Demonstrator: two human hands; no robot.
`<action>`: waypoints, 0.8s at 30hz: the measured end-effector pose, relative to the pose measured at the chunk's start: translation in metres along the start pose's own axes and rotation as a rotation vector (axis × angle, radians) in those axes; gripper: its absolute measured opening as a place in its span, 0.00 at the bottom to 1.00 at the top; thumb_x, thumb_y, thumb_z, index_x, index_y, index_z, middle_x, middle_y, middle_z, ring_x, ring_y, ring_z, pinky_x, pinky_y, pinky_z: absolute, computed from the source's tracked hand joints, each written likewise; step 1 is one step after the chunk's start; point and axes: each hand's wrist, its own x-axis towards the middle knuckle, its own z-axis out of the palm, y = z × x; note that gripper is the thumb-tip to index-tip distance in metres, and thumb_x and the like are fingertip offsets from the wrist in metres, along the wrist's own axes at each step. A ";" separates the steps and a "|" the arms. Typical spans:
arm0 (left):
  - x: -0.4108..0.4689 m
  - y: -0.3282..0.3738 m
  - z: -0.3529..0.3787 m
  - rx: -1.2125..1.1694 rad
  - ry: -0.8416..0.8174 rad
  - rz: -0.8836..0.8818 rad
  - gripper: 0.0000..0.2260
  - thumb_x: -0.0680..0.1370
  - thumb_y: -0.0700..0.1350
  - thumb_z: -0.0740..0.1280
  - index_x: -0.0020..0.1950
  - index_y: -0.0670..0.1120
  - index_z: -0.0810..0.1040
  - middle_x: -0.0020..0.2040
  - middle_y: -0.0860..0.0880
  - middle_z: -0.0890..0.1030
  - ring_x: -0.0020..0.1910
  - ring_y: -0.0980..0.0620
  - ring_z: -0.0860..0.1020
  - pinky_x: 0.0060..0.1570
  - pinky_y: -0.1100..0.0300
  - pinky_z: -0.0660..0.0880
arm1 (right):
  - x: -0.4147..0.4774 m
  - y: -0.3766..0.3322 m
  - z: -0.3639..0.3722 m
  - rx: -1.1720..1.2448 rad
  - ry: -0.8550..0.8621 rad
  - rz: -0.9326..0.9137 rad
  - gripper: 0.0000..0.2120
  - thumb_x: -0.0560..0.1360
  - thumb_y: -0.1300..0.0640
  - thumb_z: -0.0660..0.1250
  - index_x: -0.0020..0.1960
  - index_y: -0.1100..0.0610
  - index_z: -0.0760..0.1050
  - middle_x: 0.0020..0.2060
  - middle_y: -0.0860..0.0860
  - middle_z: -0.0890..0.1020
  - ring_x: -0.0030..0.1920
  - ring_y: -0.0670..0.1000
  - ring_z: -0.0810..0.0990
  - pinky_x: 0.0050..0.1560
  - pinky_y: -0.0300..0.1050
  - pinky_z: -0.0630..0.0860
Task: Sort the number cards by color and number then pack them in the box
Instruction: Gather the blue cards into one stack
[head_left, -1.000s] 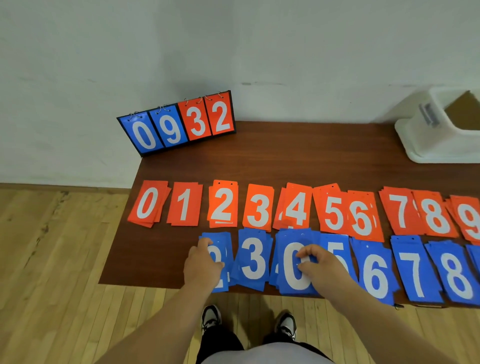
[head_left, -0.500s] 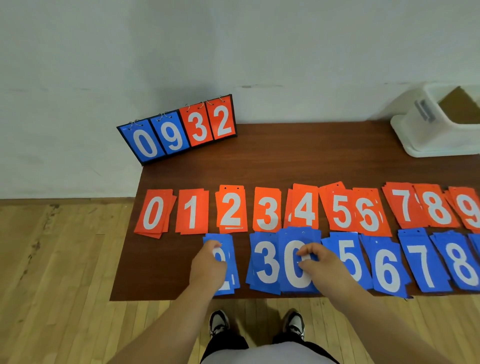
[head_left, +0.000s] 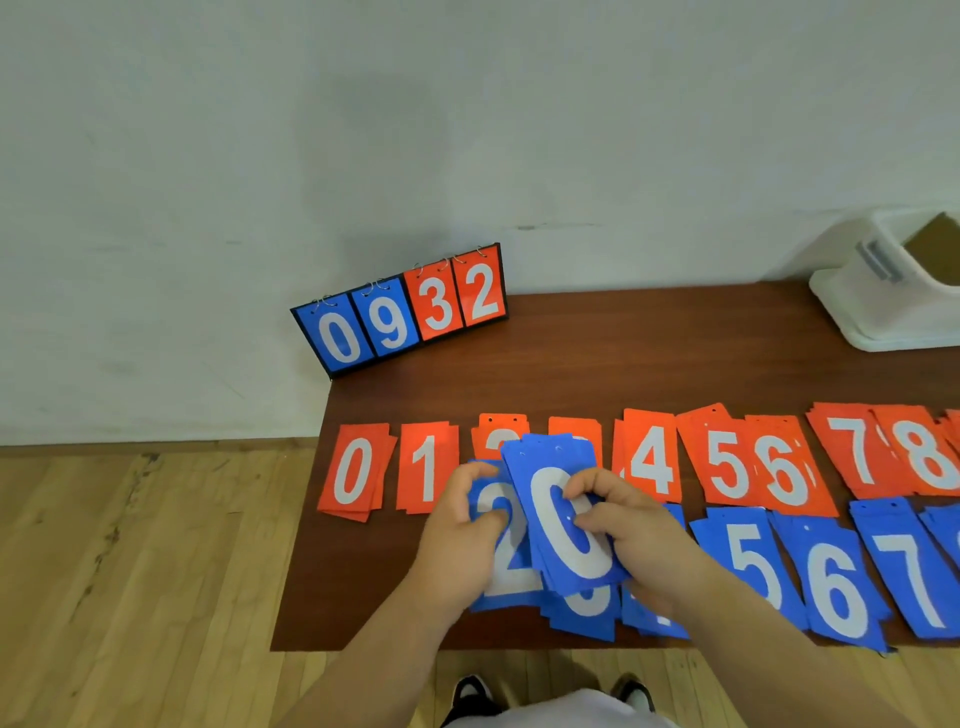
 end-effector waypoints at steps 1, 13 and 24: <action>-0.001 0.007 0.003 -0.029 -0.014 0.013 0.19 0.81 0.36 0.62 0.60 0.61 0.75 0.56 0.59 0.80 0.51 0.57 0.81 0.53 0.50 0.81 | 0.000 -0.003 0.001 -0.071 0.008 -0.012 0.12 0.78 0.67 0.63 0.45 0.52 0.79 0.56 0.60 0.81 0.52 0.62 0.84 0.41 0.50 0.81; 0.003 0.039 0.064 -0.224 -0.251 0.007 0.16 0.81 0.47 0.61 0.67 0.61 0.70 0.56 0.54 0.81 0.51 0.56 0.83 0.48 0.58 0.81 | -0.014 0.002 -0.036 -0.092 0.017 0.015 0.09 0.81 0.65 0.66 0.48 0.52 0.78 0.55 0.53 0.84 0.56 0.56 0.85 0.58 0.59 0.82; 0.029 -0.080 0.127 0.768 -0.068 -0.255 0.33 0.77 0.51 0.70 0.79 0.57 0.59 0.61 0.49 0.63 0.63 0.46 0.68 0.53 0.56 0.74 | -0.037 0.041 -0.148 -0.370 0.403 0.131 0.08 0.77 0.66 0.62 0.49 0.55 0.76 0.37 0.53 0.75 0.29 0.51 0.65 0.24 0.39 0.61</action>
